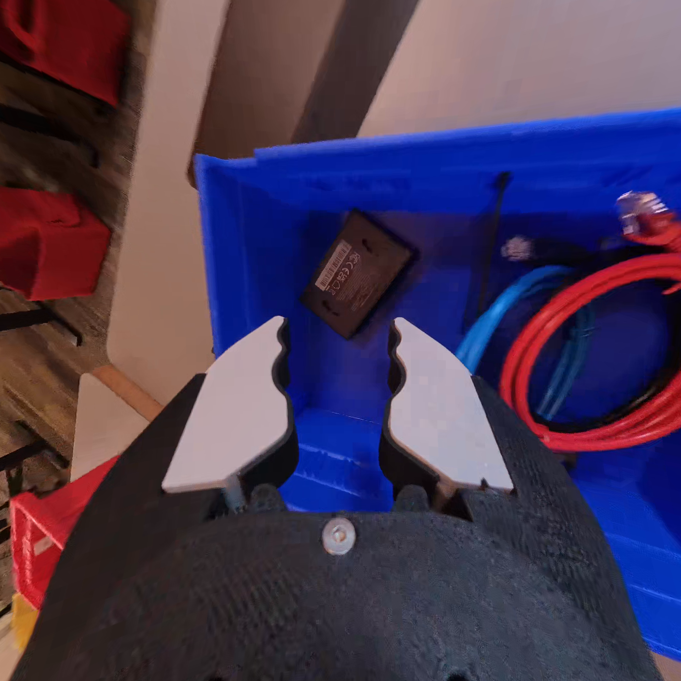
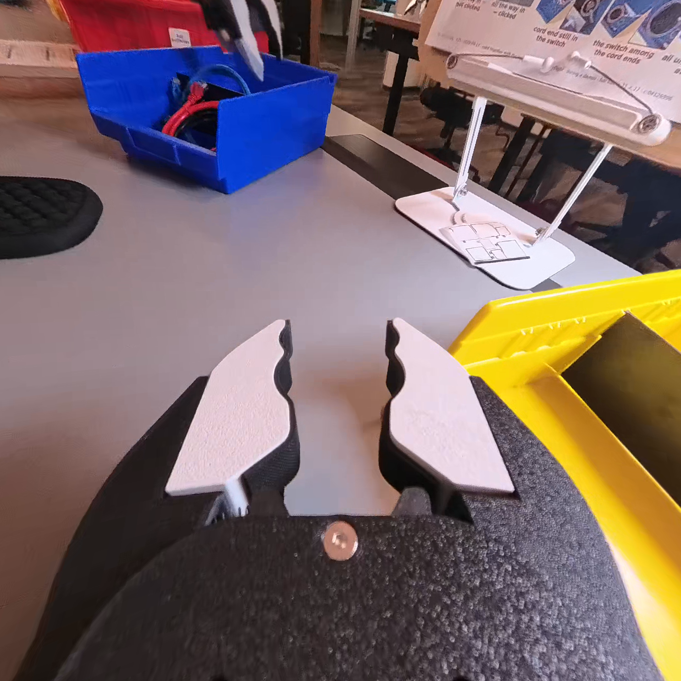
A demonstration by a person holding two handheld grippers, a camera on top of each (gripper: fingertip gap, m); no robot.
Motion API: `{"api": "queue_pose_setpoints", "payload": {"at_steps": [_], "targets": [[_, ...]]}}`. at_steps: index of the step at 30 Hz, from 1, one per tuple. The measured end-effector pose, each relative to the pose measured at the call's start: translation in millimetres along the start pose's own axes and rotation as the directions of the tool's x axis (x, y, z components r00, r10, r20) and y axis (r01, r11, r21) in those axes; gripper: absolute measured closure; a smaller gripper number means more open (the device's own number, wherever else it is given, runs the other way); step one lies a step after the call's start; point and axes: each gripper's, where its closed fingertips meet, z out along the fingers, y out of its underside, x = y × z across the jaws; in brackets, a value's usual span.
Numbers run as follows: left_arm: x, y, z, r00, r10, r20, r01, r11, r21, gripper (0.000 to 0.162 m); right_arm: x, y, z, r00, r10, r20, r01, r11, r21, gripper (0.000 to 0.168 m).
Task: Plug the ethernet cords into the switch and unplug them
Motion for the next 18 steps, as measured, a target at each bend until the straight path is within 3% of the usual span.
{"api": "queue_pose_setpoints", "payload": {"at_steps": [4,9,15,18], "targets": [[0.5,15.1,52.9,0.981,0.156,-0.111,-0.178,0.959,-0.223,0.096,5.6,0.5,-4.6,1.000,0.000,-0.016,0.000,1.000,0.002,0.119],[9.2,24.8,86.6,0.946,0.228,-0.230,-0.295,0.900,-0.322,0.080,15.2,-5.1,-9.1,0.998,0.063,-0.015,-0.062,0.997,0.048,0.120],[16.1,30.5,81.0,0.955,0.118,-0.270,-0.213,0.912,-0.352,0.095,18.0,-2.7,-10.6,0.997,0.073,-0.022,-0.072,0.996,0.051,0.120],[9.9,31.0,46.8,0.973,0.062,-0.221,-0.130,0.942,-0.308,0.098,16.3,-6.2,-12.8,0.998,0.044,-0.035,-0.042,0.997,0.057,0.121]]}}
